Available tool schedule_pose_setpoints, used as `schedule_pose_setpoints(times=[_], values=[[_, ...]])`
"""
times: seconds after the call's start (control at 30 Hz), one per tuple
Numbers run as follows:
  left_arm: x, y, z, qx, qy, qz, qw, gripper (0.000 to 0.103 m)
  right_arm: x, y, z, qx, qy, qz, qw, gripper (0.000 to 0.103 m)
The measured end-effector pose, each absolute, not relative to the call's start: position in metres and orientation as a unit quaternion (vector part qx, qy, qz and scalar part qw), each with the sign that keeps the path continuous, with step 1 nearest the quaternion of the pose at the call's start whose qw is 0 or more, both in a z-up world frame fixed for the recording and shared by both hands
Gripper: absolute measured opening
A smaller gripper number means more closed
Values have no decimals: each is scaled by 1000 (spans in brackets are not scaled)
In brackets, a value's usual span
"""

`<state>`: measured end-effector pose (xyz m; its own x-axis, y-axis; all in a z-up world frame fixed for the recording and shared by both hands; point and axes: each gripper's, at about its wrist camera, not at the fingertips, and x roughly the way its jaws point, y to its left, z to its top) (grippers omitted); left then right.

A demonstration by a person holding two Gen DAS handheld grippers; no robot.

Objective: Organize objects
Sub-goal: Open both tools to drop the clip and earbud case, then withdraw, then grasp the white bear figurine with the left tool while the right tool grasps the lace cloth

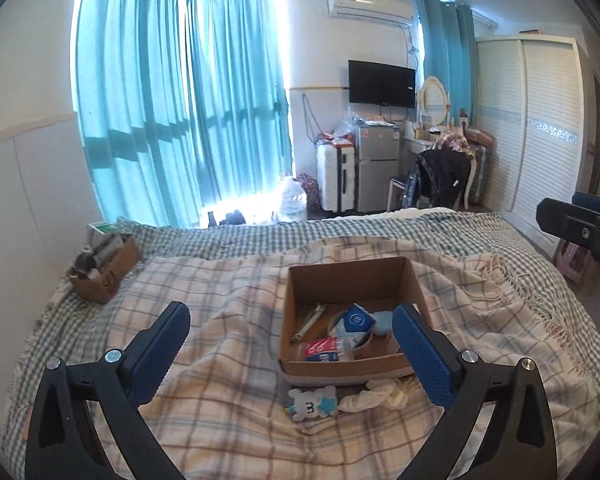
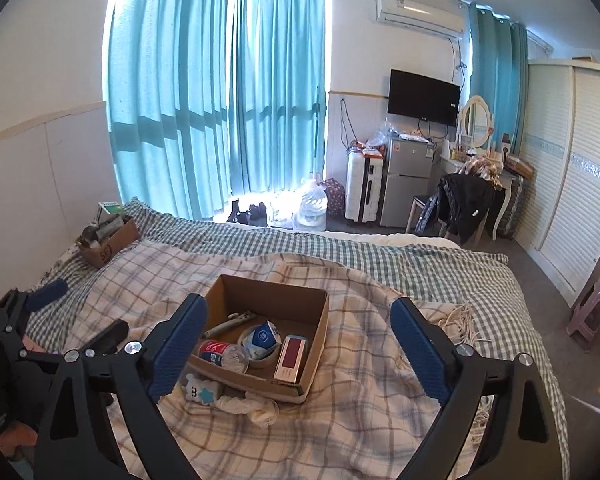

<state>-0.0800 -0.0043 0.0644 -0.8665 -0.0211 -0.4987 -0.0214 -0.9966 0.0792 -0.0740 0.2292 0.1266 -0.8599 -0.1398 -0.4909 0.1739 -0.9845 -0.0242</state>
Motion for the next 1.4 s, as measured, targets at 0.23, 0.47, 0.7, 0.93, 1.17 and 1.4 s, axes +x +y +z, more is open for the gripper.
schedule_pose_setpoints(times=[0.23, 0.47, 0.7, 0.93, 1.17, 1.4], values=[[-56, -13, 45, -255, 46, 966, -13, 103, -56, 225, 96, 269, 38, -959, 79, 101], [-64, -20, -3, -285, 44, 957, -38, 103, -68, 211, 36, 289, 55, -952, 78, 101], [-90, -26, -62, -339, 35, 939, -52, 103, -94, 203, -16, 319, 63, -942, 84, 101], [-109, -22, -118, -397, 27, 916, -52, 103, -109, 205, -69, 359, 56, -928, 85, 101], [-129, -5, -140, -436, 36, 899, -37, 103, -125, 214, -109, 407, 32, -909, 80, 101], [-151, 15, -162, -448, 42, 893, -23, 103, -127, 222, -116, 417, 17, -905, 78, 101]])
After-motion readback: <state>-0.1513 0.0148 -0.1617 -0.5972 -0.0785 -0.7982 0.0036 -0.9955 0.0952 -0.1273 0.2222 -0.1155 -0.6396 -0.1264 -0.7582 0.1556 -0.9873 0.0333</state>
